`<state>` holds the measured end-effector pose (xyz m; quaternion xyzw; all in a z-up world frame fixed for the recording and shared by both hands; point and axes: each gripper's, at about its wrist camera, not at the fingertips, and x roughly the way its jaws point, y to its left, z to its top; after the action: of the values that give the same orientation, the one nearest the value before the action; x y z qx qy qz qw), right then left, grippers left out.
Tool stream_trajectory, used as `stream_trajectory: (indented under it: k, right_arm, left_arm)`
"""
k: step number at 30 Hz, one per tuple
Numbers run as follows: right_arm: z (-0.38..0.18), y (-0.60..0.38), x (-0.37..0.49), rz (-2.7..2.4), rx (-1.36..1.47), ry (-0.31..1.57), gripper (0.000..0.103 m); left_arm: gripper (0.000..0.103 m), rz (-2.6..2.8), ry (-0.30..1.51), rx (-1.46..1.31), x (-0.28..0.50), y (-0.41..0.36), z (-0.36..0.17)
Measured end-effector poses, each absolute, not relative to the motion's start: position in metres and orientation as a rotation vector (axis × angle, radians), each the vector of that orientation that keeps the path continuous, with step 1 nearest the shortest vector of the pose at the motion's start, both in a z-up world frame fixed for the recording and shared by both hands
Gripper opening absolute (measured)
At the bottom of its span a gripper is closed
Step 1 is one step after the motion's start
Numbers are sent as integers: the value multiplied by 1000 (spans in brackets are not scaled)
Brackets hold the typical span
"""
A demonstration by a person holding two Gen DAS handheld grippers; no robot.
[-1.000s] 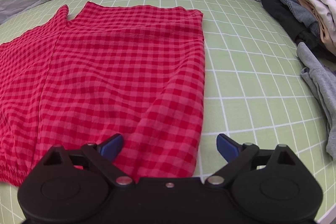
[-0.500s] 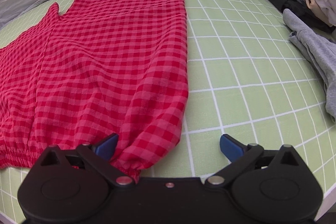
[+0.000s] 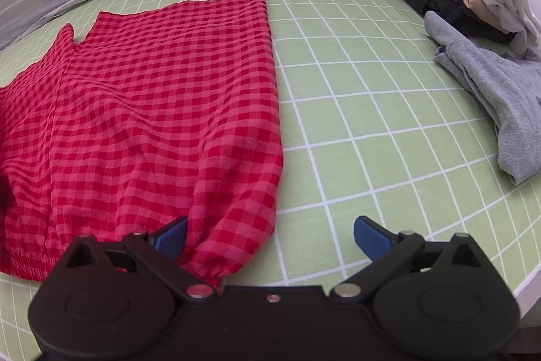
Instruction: Fold clothes
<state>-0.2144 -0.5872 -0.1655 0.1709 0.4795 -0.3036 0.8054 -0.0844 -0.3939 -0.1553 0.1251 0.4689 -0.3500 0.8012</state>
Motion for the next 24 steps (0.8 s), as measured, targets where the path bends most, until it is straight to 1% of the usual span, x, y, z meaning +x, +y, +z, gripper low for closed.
stream_trajectory:
  k: [2, 4, 5, 6, 8, 12, 16, 19, 22, 24]
  right_arm:
    - [-164, -586, -215, -655, 359, 1023, 102]
    - [-161, -585, -215, -661, 344, 1011, 102]
    - [-158, -584, -215, -665, 335, 1002, 102]
    - [-154, -582, -215, -669, 331, 983, 102]
    - [-145, -580, -214, -670, 325, 943, 102]
    - [-128, -567, -204, -636, 302, 863, 102]
    - [-115, -545, -184, -561, 261, 807, 102]
    - [-113, -527, -167, -482, 254, 805, 100]
    - [-116, -508, -151, -385, 280, 828, 92]
    - [-118, -496, -140, -319, 298, 842, 74]
  left_arm:
    - [47, -769, 1061, 266, -90, -396, -166]
    - [51, -768, 1070, 238, -90, -389, -167]
    - [56, -767, 1072, 222, -90, -385, -167]
    - [63, -761, 1070, 192, -89, -380, -165]
    - [69, -743, 1064, 119, -85, -366, -158]
    - [78, -664, 1031, 55, -79, -336, -144]
    - [80, -593, 1006, 3, -75, -308, -134]
    - [81, -503, 1032, 1, -67, -287, -138]
    - [81, -414, 1089, 47, -61, -273, -150]
    - [81, -406, 1125, 44, -58, -267, -156]
